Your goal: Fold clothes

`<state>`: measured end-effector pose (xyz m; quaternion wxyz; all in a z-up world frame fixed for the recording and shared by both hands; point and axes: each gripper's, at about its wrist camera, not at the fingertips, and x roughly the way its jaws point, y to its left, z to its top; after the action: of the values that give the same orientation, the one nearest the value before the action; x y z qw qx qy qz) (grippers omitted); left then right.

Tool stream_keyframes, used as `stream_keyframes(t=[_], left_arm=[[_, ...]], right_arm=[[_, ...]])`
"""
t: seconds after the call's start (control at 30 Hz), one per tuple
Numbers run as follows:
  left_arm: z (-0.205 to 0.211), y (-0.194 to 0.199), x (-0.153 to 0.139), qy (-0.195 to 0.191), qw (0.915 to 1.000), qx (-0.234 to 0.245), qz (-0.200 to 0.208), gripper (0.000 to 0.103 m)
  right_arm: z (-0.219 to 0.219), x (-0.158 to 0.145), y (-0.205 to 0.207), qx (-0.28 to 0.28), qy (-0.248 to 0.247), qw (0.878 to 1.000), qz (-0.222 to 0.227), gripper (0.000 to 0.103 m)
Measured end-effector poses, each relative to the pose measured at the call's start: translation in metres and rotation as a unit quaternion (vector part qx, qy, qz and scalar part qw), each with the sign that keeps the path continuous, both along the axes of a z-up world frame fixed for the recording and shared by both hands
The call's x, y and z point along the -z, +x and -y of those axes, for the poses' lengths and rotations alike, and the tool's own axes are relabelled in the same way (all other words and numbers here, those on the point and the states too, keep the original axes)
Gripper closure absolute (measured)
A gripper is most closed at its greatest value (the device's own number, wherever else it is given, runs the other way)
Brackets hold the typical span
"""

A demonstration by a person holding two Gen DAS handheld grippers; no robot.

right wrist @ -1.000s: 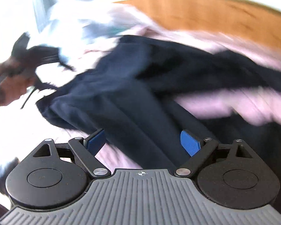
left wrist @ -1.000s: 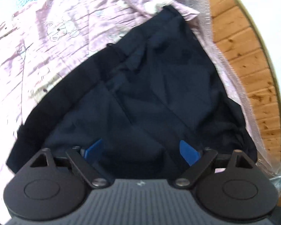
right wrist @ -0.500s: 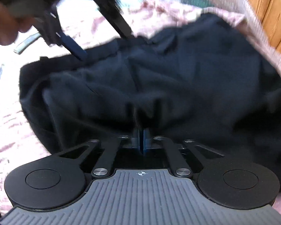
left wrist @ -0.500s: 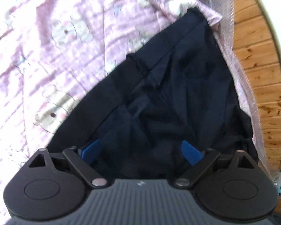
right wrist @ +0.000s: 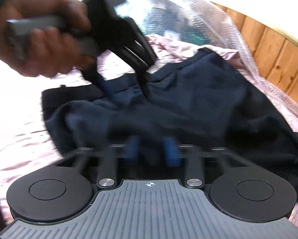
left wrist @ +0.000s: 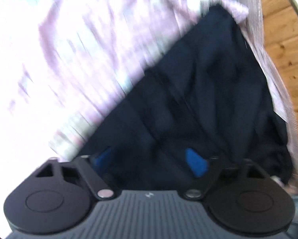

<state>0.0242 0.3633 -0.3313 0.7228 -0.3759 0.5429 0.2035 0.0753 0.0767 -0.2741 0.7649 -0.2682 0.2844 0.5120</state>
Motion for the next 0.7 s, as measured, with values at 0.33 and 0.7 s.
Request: stream_keyframes(t=[0.33,0.7], left_arm=[[0.002,0.035,-0.002,0.051,0.9871,0.143,0.051,0.081],[-0.043,-0.031,-0.107,0.002,0.9676,0.125,0.219,0.096]], right_arm=[[-0.031,0.026,0.023,-0.034,-0.035,0.998,-0.025,0.021],[-0.052,0.018,0.017,-0.062,-0.045,0.996,0.038,0.08]])
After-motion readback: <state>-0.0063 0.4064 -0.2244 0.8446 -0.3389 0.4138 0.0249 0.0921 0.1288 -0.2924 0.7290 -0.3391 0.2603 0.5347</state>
